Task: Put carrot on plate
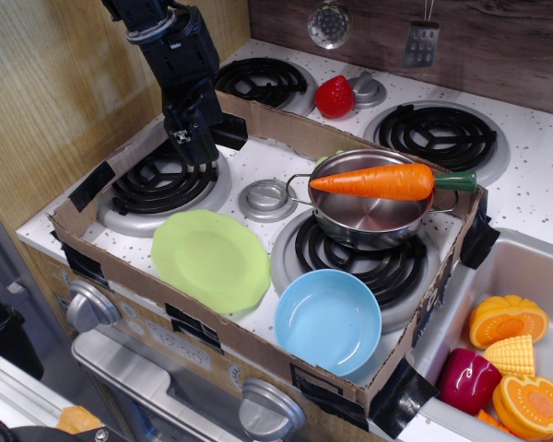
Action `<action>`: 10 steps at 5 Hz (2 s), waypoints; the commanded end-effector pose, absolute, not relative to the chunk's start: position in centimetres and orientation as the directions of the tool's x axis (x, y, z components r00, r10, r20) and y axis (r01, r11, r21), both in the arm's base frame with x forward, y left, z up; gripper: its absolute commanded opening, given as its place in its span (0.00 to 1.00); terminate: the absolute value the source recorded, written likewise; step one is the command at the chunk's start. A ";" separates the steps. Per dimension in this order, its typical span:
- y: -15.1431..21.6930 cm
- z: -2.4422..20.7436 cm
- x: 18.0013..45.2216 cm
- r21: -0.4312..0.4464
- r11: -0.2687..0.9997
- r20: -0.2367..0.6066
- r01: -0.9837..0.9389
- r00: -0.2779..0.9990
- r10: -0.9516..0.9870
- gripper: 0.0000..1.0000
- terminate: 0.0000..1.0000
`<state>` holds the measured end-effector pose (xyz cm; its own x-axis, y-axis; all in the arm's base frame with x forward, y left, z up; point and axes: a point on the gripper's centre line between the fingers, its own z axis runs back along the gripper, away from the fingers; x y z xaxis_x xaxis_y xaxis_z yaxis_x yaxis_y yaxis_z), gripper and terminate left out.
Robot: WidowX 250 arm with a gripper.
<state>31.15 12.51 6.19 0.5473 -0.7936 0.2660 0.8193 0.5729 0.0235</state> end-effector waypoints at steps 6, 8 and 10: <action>2.2 12.9 32.3 0.219 0.480 0.141 0.849 0.459 -0.877 1.00 0.00; -1.2 11.6 31.7 0.234 0.450 0.208 0.862 0.408 -0.889 1.00 0.00; -2.3 9.6 32.2 0.221 0.403 0.250 0.888 0.348 -0.904 1.00 0.00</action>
<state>32.01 -2.48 8.69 0.3562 -0.9015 0.2458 0.8954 0.4045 0.1860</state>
